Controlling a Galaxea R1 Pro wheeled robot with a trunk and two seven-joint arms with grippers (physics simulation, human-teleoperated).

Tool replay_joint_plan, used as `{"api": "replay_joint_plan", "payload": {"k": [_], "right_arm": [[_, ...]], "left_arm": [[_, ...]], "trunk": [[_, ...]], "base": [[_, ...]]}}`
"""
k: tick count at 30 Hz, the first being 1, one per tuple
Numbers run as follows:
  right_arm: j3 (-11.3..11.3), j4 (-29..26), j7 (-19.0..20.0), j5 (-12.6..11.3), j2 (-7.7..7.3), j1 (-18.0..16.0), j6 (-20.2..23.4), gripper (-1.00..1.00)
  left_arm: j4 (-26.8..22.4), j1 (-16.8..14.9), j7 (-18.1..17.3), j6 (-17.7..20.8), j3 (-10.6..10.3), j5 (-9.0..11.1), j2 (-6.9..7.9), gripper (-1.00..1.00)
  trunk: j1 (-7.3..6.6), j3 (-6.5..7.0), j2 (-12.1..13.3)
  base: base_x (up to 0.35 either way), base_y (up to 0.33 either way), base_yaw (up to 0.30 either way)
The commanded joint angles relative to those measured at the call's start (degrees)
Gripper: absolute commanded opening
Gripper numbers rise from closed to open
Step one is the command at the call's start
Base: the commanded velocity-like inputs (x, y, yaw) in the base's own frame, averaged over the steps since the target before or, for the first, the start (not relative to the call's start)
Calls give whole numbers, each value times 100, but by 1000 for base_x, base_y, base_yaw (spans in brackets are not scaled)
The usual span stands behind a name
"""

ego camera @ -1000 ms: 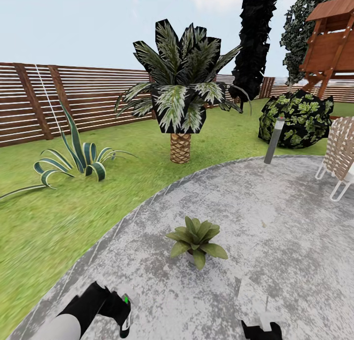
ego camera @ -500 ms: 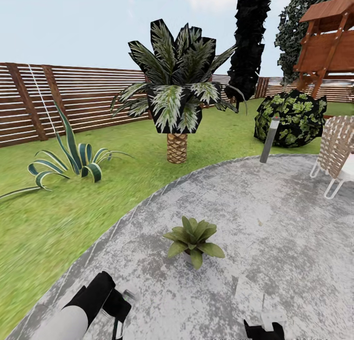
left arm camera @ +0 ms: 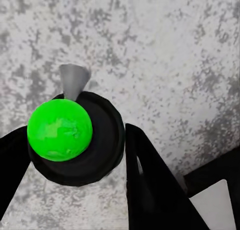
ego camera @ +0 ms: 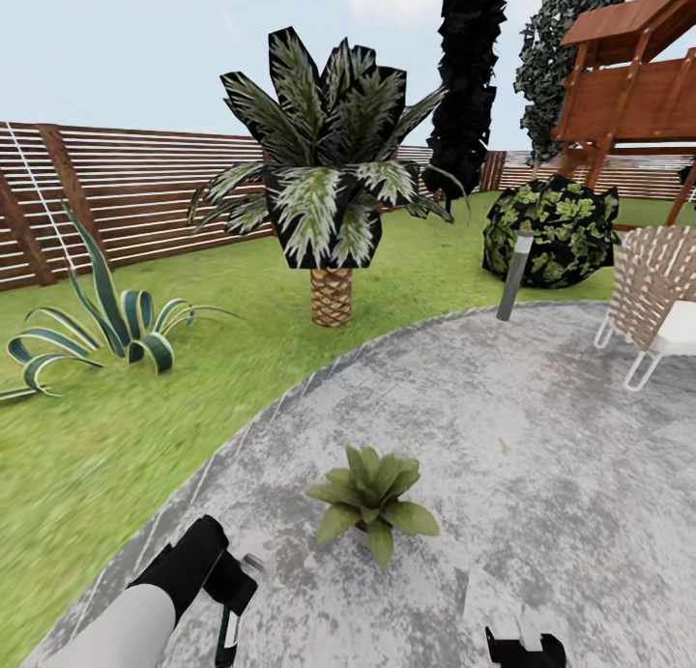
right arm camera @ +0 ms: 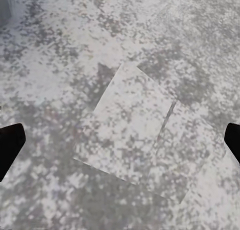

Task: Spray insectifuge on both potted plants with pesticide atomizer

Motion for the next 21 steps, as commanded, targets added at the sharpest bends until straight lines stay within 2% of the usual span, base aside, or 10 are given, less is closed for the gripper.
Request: {"api": "replay_joint_plan", "payload": {"k": [1, 4, 7, 10, 15, 16, 21], "right_arm": [[51, 0, -11, -52, 0, -3, -16, 100], [49, 4, -10, -53, 0, -3, -16, 100], [51, 6, -9, -53, -6, -3, -20, 100], [46, 6, -9, -53, -8, -3, -20, 100], [43, 6, -12, -53, -8, -3, -21, 100], [42, 15, -17, -41, -29, -3, -24, 100], [47, 7, -15, -52, -14, -3, -17, 100]], "left_arm": [[-8, -49, -116, 26, 46, -139, -6, -100], [-6, -245, -468, 34, 48, -575, -34, -100], [-9, -381, -976, 52, 53, -1050, -51, -100], [-14, -437, -1243, 196, 48, -1364, -35, -100], [-8, -442, -1298, 278, 45, -1528, -45, -100], [78, -366, -1294, 284, -371, -1516, -47, -100], [84, -366, -1293, 285, -390, -1517, -40, -100]], "trunk": [[3, -6, -2], [3, -6, -2], [3, -7, -2], [3, -21, -2], [3, -62, -2], [3, -62, -2], [3, -62, -2]], "base": [[333, 76, -1], [334, 76, 0], [333, 76, 0], [327, 76, 0], [116, 29, 0], [0, 0, 0], [0, 0, 0]]}}
